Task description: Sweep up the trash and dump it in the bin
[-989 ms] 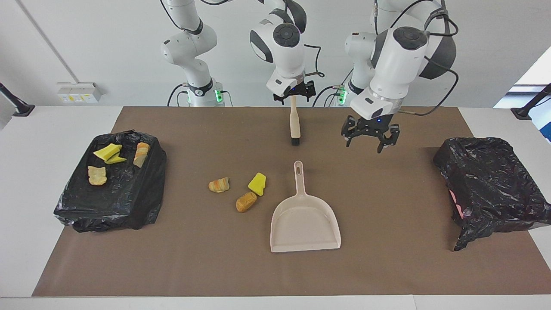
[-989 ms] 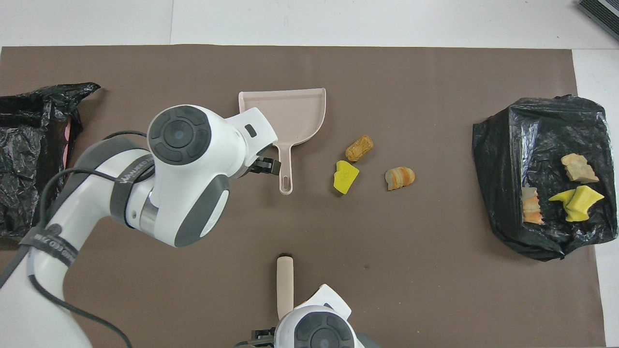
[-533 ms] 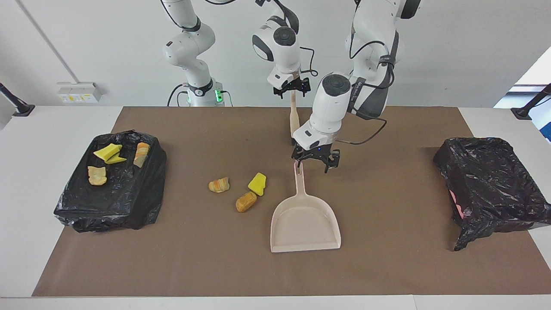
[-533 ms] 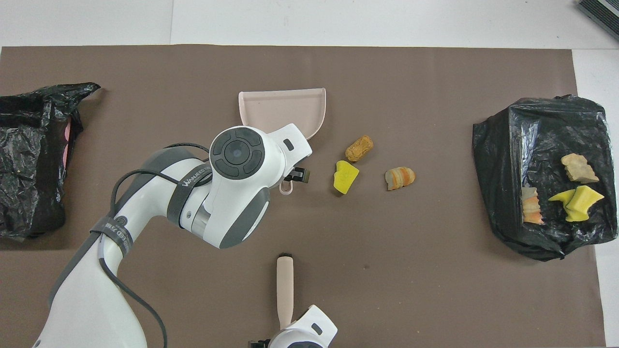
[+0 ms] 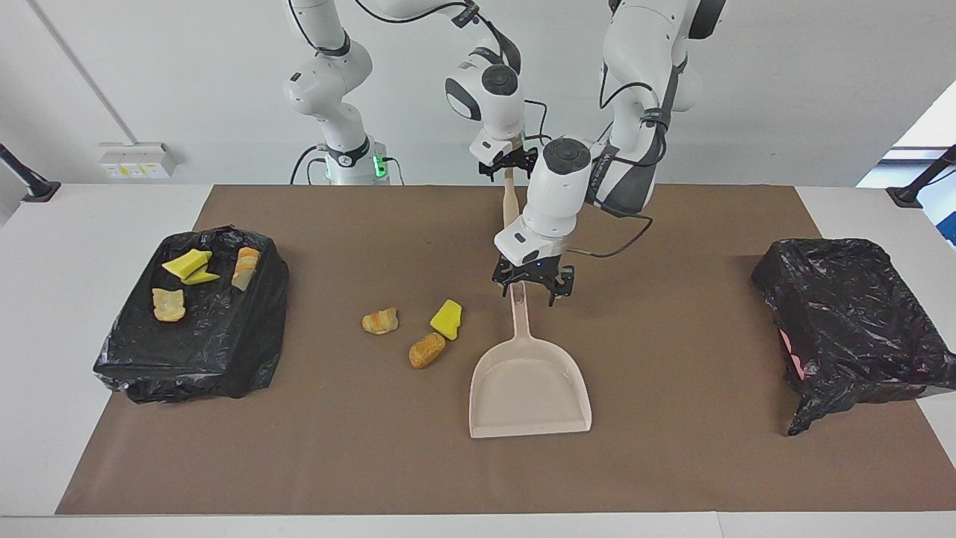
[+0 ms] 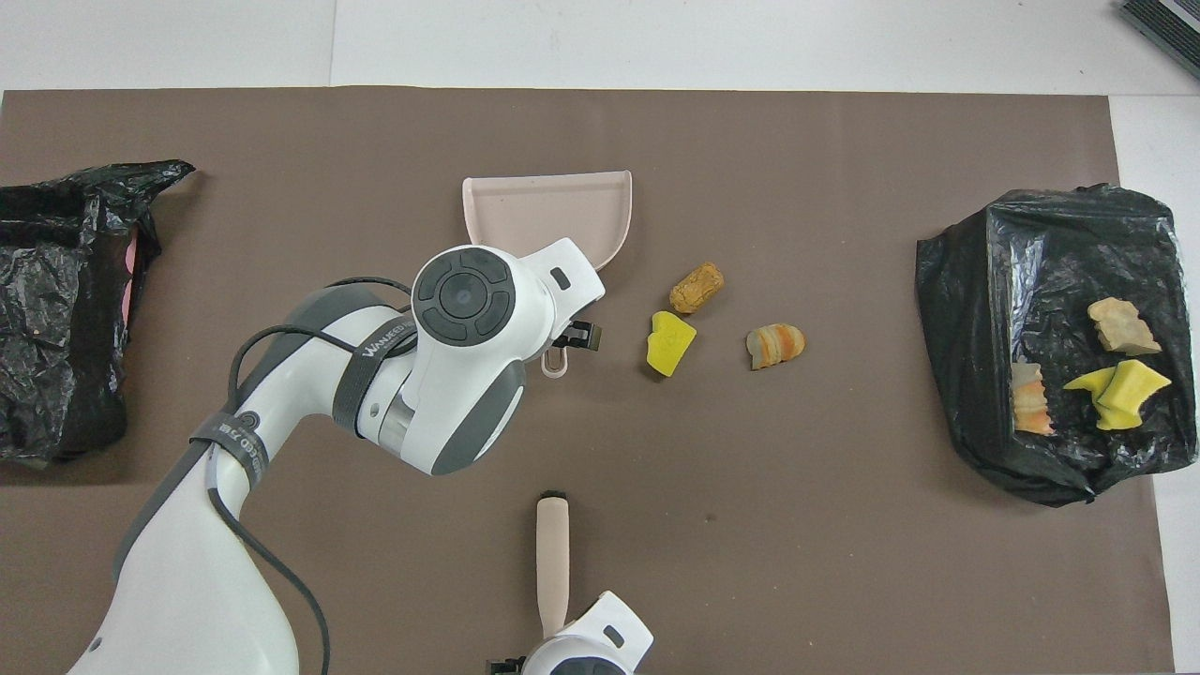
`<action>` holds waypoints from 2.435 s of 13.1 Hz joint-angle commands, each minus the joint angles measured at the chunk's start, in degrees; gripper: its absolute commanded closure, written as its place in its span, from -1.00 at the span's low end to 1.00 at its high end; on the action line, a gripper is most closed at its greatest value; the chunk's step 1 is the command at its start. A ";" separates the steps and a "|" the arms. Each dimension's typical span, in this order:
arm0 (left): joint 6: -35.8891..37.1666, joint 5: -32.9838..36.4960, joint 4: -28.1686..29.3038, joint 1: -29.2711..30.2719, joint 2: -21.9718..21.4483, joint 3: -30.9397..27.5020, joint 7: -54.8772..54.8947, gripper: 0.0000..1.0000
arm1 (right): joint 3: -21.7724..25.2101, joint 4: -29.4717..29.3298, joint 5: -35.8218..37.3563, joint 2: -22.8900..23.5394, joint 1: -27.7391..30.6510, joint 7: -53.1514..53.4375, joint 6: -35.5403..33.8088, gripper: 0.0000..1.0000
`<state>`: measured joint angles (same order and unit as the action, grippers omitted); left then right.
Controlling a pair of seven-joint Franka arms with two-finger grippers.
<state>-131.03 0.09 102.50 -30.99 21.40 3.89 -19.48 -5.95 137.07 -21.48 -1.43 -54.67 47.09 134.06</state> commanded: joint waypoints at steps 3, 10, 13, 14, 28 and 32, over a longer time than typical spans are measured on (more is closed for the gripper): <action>-1.24 0.26 0.50 -0.83 -0.30 -0.64 -0.82 -1.00 | 0.32 0.22 -1.11 -0.76 -0.17 1.16 1.12 -0.43; -2.56 0.35 -3.80 -1.53 4.00 -0.72 -1.43 -1.00 | 0.32 -0.66 -0.23 -0.77 0.18 2.66 0.15 1.00; -2.30 1.58 -4.33 -1.53 4.00 -0.81 -1.43 -1.00 | 0.50 -0.66 -0.23 -1.55 0.27 3.01 -0.72 1.00; -2.12 1.84 -4.68 -1.53 4.00 -0.99 -1.43 -0.73 | 0.67 -0.66 0.12 -2.77 0.44 3.10 -2.47 1.00; 14.39 10.98 -3.89 0.23 -5.22 -1.25 24.90 1.00 | 0.50 -2.67 20.93 -13.51 24.77 -12.25 -24.37 1.00; 17.57 12.39 -3.45 1.28 -6.19 -1.34 44.23 1.00 | 0.41 -9.34 25.60 -6.23 39.26 -34.20 -26.56 1.00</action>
<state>-114.31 11.09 97.82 -30.51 16.36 2.42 17.26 -4.81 133.19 2.36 -12.90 -22.20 22.57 109.69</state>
